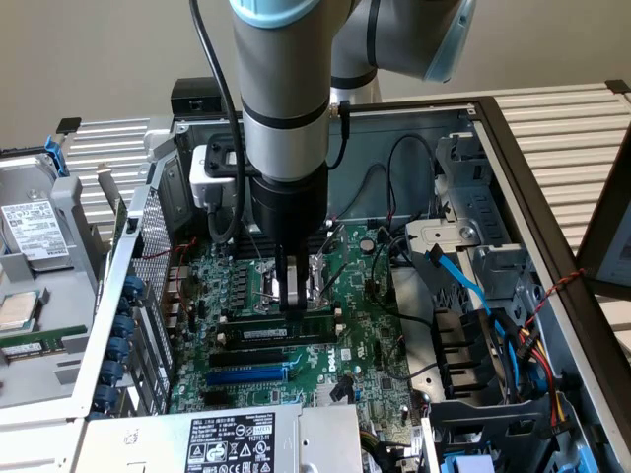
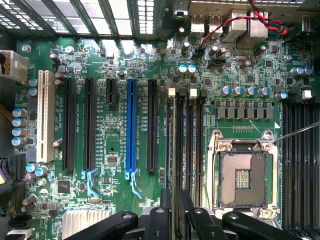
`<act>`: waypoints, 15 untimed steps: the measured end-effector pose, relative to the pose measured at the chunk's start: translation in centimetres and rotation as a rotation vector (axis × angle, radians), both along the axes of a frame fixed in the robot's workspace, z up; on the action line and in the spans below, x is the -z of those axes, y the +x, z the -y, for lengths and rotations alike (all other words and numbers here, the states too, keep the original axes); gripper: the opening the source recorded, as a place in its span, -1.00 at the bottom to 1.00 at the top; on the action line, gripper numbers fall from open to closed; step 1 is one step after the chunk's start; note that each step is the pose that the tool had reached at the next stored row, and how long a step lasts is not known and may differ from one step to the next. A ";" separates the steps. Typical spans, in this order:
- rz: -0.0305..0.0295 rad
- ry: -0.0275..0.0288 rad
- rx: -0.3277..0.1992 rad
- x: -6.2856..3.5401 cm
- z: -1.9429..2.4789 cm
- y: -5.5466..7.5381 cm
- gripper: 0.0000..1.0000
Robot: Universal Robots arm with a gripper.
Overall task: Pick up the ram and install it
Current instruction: 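Insert the ram into the slot, then press down the ram until it locks into place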
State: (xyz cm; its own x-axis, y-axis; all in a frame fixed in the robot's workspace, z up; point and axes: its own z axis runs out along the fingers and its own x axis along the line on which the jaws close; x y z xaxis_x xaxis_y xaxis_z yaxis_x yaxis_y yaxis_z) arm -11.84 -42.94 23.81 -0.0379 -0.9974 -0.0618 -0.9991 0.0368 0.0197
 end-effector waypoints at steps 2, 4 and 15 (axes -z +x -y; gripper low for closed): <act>0.0000 0.0000 0.000 0.00 0.00 0.0 -0.57; 0.0000 -0.0001 0.000 0.00 0.00 0.0 -0.57; 0.0000 0.0000 0.000 0.00 0.00 0.0 -0.57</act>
